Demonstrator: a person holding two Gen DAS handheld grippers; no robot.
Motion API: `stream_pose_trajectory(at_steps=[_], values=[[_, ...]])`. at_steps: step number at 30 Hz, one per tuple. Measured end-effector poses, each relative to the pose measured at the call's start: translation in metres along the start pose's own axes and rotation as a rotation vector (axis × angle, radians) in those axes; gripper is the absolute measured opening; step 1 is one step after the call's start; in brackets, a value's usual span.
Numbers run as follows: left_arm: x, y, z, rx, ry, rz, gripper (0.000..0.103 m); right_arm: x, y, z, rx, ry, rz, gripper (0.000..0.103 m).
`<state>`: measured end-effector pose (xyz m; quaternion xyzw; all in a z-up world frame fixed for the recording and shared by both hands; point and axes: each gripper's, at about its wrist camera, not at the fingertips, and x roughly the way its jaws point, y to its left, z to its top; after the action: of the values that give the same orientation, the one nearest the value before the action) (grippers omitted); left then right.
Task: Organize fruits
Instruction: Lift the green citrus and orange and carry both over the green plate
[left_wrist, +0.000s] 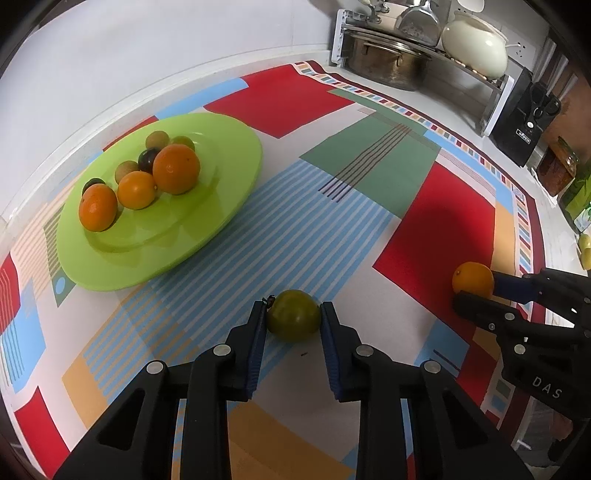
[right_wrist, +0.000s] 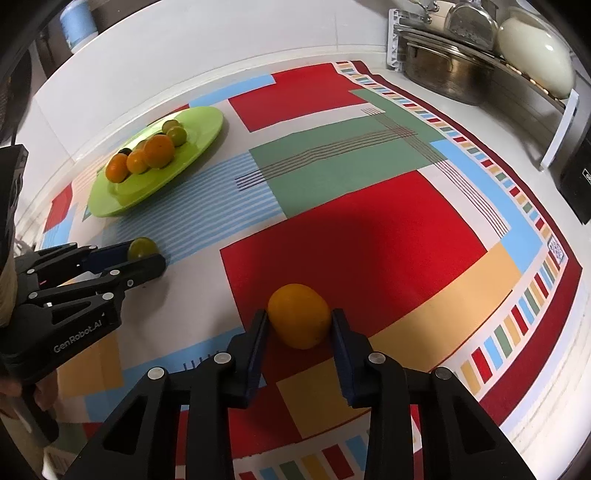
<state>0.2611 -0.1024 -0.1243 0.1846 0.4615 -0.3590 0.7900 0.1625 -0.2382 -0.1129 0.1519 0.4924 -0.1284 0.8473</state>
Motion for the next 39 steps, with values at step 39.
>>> stream_pose_trajectory(at_steps=[39], values=[[-0.102, -0.011, -0.012, -0.240, -0.208, 0.181, 0.029, -0.057, 0.024, 0.042, -0.309, -0.163, 0.245, 0.034]])
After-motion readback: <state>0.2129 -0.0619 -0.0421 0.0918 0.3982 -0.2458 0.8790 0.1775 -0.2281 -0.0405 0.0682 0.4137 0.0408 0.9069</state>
